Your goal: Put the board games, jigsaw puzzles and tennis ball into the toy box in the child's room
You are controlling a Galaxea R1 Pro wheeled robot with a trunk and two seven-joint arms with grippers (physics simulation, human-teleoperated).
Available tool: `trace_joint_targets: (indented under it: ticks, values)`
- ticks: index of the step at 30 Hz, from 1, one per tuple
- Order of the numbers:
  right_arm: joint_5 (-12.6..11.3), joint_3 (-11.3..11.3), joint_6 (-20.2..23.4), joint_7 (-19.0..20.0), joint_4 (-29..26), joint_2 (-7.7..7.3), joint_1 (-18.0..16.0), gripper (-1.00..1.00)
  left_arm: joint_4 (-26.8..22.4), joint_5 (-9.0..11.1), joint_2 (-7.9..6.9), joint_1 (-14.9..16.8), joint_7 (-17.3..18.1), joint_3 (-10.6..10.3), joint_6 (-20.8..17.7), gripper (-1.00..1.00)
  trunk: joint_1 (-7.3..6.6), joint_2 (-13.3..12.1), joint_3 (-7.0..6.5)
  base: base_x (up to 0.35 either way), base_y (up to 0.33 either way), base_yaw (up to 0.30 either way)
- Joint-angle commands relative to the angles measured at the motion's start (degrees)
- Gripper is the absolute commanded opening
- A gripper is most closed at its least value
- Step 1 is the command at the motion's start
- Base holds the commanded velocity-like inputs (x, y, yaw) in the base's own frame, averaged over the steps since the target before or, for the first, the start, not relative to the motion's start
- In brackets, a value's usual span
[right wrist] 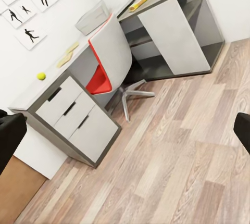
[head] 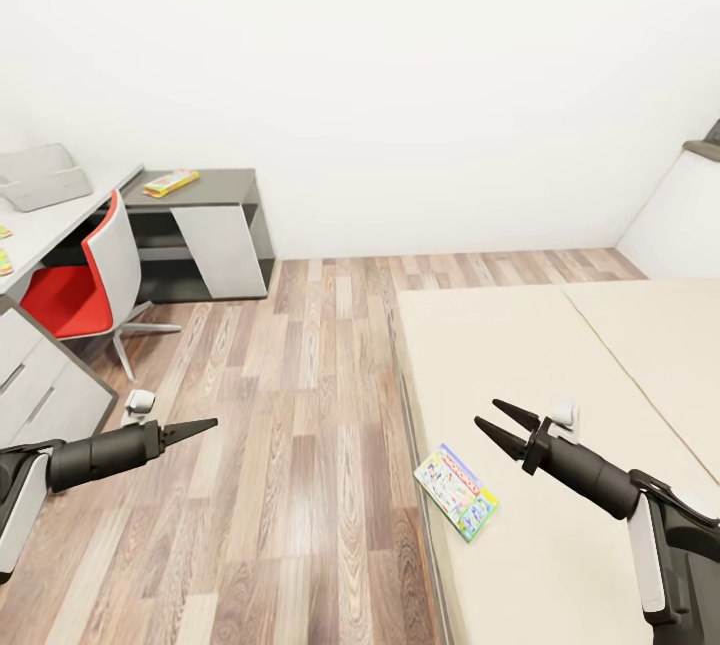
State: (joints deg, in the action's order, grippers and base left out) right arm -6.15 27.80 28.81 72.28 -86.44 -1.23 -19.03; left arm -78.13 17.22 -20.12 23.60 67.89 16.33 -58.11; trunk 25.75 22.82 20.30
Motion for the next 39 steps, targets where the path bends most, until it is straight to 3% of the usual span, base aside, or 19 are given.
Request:
trace_joint_targets:
  ticks: [1, 29, 39]
  values:
    - [-0.2, 0.0, 0.5, 0.1, 0.0, 0.0, 0.0, 1.0, 0.0, 0.0, -0.01, 0.0, 0.1, 0.0, -0.3, 1.0, 0.03, 0.1, 0.0, 0.0, 0.0, 0.0]
    - [-0.2, 0.0, 0.5, 0.1, 0.0, 0.0, 0.0, 1.0, 0.0, 0.0, 0.08, 0.0, 0.0, 0.0, -0.3, 1.0, 0.03, 0.1, -2.64, 0.0, 0.0, 0.0]
    - [-0.4, -0.2, 0.4, -2.8, 0.0, 0.0, -0.1, 1.0, 0.0, 0.0, 0.08, 0.0, 0.0, 0.0, -0.3, 1.0, 0.03, 0.1, -3.58, 0.0, 0.0, 0.0]
